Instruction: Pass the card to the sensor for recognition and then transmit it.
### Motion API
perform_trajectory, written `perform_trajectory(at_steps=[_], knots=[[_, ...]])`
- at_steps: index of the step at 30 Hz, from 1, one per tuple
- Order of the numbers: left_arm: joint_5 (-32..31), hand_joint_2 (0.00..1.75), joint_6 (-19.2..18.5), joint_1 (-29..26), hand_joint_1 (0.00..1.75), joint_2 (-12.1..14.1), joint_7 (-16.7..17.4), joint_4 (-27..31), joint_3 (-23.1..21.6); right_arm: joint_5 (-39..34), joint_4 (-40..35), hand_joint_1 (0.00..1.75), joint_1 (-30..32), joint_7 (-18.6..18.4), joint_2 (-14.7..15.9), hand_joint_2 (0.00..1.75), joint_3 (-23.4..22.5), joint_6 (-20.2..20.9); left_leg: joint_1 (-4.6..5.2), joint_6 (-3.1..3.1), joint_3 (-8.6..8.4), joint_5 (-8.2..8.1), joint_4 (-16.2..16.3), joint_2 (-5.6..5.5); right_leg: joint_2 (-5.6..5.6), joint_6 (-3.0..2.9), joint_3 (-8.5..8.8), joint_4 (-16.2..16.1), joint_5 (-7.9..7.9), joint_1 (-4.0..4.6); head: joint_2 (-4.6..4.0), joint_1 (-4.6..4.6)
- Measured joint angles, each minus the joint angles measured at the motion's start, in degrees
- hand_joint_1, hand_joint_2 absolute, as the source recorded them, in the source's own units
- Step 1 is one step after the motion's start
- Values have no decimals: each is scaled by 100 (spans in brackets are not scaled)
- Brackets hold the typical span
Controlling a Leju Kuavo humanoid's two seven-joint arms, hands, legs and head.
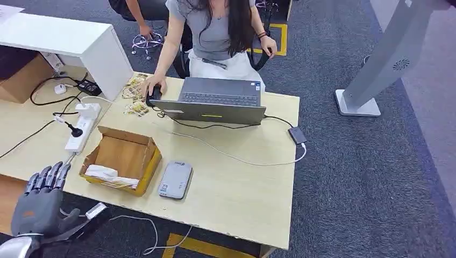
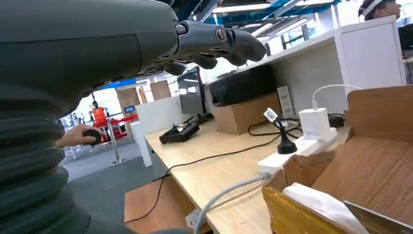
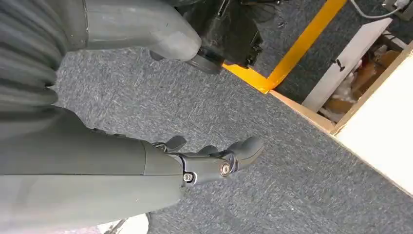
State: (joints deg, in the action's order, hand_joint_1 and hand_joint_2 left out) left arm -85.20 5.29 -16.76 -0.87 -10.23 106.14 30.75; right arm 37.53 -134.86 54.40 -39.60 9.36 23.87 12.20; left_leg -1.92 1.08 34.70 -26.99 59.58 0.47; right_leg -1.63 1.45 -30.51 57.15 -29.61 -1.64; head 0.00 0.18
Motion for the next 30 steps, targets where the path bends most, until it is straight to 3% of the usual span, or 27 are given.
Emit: perform_trajectory(at_steps=[5, 6, 8, 9, 10, 15, 23, 24, 27, 30], knots=[[-54, 175, 5, 97, 0, 35, -9, -162, -4, -39, 1, 0, -7, 0, 68, 175, 20, -59, -1, 0, -13, -1, 4, 0, 0, 0, -18, -6, -1, -1, 0, -4], [-110, 175, -64, 193, 0, 35, -7, -214, -51, -42, 255, 0, -98, -15, -119, 175, -81, -138, -3, 0, -17, 0, 1, 0, 0, -1, -15, -8, -1, 1, 0, -2], [-230, 175, -221, 448, 0, 70, 309, -376, -357, -22, 1499, 0, -757, -2, -1033, 175, -692, -400, -36, 14, -4, 17, -8, -13, -14, -18, -5, -18, 10, 33, 0, 18], [-249, 175, -249, 537, 0, 105, 444, -433, -582, -20, 1995, 0, -994, 31, -1350, 175, -1015, -470, -26, 14, -19, 13, -7, -10, -11, -23, -3, -17, 14, 26, 0, 24], [-264, 175, -281, 646, 0, 136, 561, -514, -731, -11, 2366, 0, -1134, 91, -1600, 175, -1274, -507, -26, 16, -22, 16, -16, -6, -9, -24, 4, -14, 15, 24, 0, -37], [-293, 175, -291, 1017, 0, 288, 776, -953, -1360, -2, 3292, 0, -1399, 83, -2289, 175, -1967, -363, -30, 25, -21, 26, -14, -4, 0, -29, 2, -12, 20, 30, 0, -22], [-295, 175, -291, 1038, 0, 293, 780, -988, -1375, -2, 3316, 0, -1408, 83, -2315, 175, -1983, -347, -30, 25, -22, 26, -14, -4, 1, -29, 1, -12, 20, 30, 0, -22], [-304, 175, -286, 1185, 0, 321, 817, -1153, -1541, 0, 3508, 0, -1479, 66, -2489, 175, -2115, -276, -30, 25, -21, 27, -13, -7, -2, -29, 1, -12, 20, 29, 0, -22], [-238, 175, -280, 1589, 0, 317, 883, -1537, -1965, 26, 3840, 0, -1604, 33, -2529, 175, -2374, -96, -30, 25, -17, 25, -13, -3, 2, -28, -3, -14, 18, 29, 0, -24], [-236, 175, -280, 1691, 0, 299, 890, -1635, -2046, 79, 3910, 0, -1628, 22, -2529, 175, -2409, -76, -30, 25, -18, 25, -13, -2, 3, -28, -3, -13, 19, 29, 0, -24]])
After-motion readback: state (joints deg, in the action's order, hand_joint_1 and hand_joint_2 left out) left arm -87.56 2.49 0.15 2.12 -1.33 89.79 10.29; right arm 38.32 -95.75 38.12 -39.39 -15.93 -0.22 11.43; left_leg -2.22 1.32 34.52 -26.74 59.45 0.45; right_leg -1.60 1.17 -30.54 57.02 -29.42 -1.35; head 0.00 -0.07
